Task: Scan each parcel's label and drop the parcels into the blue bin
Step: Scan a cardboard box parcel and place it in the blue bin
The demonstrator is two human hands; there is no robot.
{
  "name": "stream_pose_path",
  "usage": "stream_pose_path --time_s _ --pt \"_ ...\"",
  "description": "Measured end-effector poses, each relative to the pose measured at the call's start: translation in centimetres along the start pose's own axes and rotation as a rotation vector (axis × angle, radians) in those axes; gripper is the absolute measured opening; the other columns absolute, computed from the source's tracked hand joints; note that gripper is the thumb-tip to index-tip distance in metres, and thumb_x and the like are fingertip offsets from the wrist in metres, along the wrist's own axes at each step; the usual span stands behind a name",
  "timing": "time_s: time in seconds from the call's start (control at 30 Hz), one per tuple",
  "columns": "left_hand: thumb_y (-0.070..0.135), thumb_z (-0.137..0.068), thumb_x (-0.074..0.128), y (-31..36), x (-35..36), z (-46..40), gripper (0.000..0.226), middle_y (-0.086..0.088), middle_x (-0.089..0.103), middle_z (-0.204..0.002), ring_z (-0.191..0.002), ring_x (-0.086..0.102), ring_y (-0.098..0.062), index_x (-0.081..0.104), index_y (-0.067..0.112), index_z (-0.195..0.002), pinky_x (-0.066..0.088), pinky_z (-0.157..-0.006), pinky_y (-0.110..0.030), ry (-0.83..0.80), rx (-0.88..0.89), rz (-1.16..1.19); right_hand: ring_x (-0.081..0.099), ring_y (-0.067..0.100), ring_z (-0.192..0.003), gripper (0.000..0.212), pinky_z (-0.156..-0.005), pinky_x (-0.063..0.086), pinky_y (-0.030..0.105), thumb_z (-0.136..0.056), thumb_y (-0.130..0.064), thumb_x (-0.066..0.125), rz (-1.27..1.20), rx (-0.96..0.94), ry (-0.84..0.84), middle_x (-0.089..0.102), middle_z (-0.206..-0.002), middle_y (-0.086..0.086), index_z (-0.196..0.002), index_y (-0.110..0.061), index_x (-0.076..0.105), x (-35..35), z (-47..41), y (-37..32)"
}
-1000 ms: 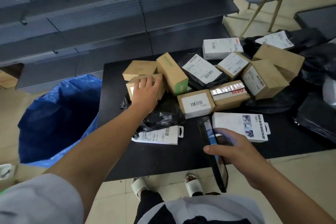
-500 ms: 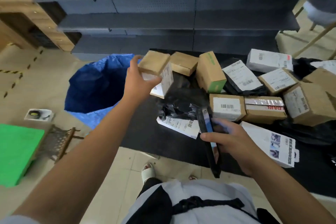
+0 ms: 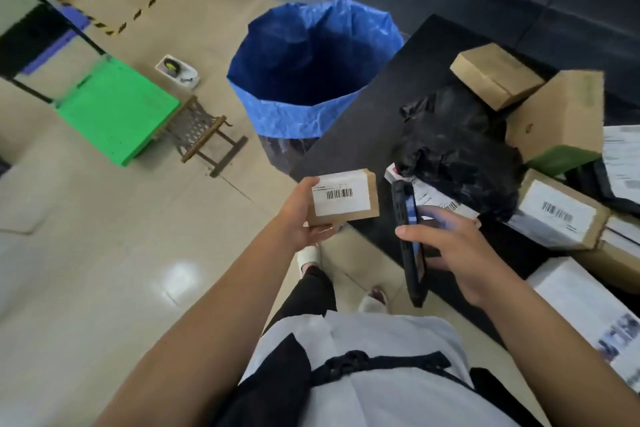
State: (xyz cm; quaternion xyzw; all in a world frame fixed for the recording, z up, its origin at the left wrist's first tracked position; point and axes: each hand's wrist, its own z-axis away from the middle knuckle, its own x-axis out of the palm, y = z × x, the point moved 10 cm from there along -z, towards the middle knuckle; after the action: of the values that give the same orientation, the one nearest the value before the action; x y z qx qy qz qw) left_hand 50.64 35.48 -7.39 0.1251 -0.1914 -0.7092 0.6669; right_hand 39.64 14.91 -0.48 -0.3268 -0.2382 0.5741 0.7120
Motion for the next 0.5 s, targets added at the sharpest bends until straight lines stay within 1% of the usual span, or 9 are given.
stream_pose_path --time_s 0.07,0.1,0.17,0.23,0.3,0.33,0.37,0.43,0.5 --pt "0.049 -0.093 0.06 -0.9 -0.3 -0.5 0.03 -0.011 0.066 -0.104 -0.087 0.067 -0.031 0.061 0.021 -0.103 0.059 -0.075 -0.043 -0.006 -0.049 -0.02 0.067 0.033 -0.115 0.059 -0.102 0.054 0.058 -0.073 -0.039 0.085 0.027 0.027 -0.004 0.072 -0.12 0.007 -0.127 -0.021 0.069 0.5 -0.3 0.4" --pt "0.051 -0.092 0.061 -1.1 -0.6 -0.9 0.032 -0.013 0.065 -0.112 -0.089 0.068 -0.033 0.061 0.022 -0.105 0.059 -0.071 -0.043 0.0 -0.055 -0.033 0.067 0.033 -0.115 0.057 -0.102 0.054 0.059 -0.074 -0.038 0.086 0.037 0.03 -0.006 0.072 -0.119 0.007 -0.126 -0.021 0.069 0.7 -0.5 0.5" --pt "0.054 -0.089 0.064 -1.3 -1.0 -1.6 0.04 -0.015 0.06 -0.123 -0.085 0.072 -0.035 0.059 0.023 -0.112 0.06 -0.063 -0.043 0.012 -0.079 -0.033 0.068 0.033 -0.113 0.044 -0.101 0.055 0.057 -0.081 -0.032 0.084 0.052 0.038 -0.019 0.074 -0.113 0.005 -0.123 -0.022 0.071 1.0 -0.9 0.6" --pt "0.055 -0.09 0.062 -1.3 -0.9 -1.9 0.042 -0.018 0.059 -0.124 -0.079 0.073 -0.033 0.056 0.023 -0.116 0.06 -0.06 -0.041 -0.008 -0.093 -0.043 0.069 0.032 -0.112 0.037 -0.098 0.056 0.055 -0.085 -0.029 0.082 0.058 0.046 -0.023 0.075 -0.108 0.004 -0.12 -0.022 0.072 1.1 -1.2 0.5" --pt "0.055 -0.093 0.059 -1.3 -1.0 -2.1 0.043 -0.019 0.057 -0.125 -0.08 0.074 -0.034 0.053 0.024 -0.121 0.06 -0.059 -0.04 -0.027 -0.096 -0.073 0.068 0.033 -0.112 0.037 -0.098 0.056 0.054 -0.085 -0.029 0.082 0.068 0.055 -0.018 0.074 -0.109 0.005 -0.119 -0.021 0.072 1.3 -1.3 0.2" --pt "0.056 -0.093 0.059 -1.3 -1.2 -2.2 0.047 -0.017 0.054 -0.13 -0.086 0.074 -0.035 0.05 0.026 -0.127 0.061 -0.06 -0.04 -0.029 -0.09 -0.097 0.068 0.033 -0.112 0.038 -0.098 0.056 0.054 -0.085 -0.028 0.082 0.075 0.06 -0.012 0.074 -0.111 0.006 -0.12 -0.021 0.071 1.3 -1.3 0.1" --pt "0.058 -0.092 0.059 -1.2 -1.6 -2.5 0.05 -0.013 0.049 -0.134 -0.095 0.072 -0.037 0.047 0.03 -0.132 0.061 -0.064 -0.041 -0.026 -0.072 -0.14 0.069 0.032 -0.11 0.037 -0.096 0.058 0.052 -0.086 -0.028 0.082 0.085 0.065 -0.009 0.074 -0.111 0.008 -0.121 -0.02 0.071 1.3 -1.3 -0.1" --pt "0.057 -0.092 0.06 -0.9 -2.2 -3.1 0.057 -0.005 0.041 -0.138 -0.115 0.059 -0.036 0.039 0.04 -0.142 0.06 -0.082 -0.046 -0.021 -0.001 -0.224 0.072 0.033 -0.1 0.028 -0.082 0.061 0.044 -0.088 -0.025 0.079 0.116 0.064 -0.021 0.075 -0.101 0.009 -0.114 -0.018 0.073 1.4 -1.3 -0.7" --pt "0.05 -0.09 0.068 -0.6 -2.7 -4.0 0.067 0.0 0.041 -0.141 -0.124 0.048 -0.03 0.032 0.049 -0.147 0.051 -0.101 -0.05 -0.018 0.101 -0.248 0.072 0.038 -0.084 0.019 -0.068 0.059 0.038 -0.088 -0.024 0.079 0.189 0.051 -0.053 0.077 -0.089 0.009 -0.105 -0.016 0.075 1.7 -1.2 -1.6"
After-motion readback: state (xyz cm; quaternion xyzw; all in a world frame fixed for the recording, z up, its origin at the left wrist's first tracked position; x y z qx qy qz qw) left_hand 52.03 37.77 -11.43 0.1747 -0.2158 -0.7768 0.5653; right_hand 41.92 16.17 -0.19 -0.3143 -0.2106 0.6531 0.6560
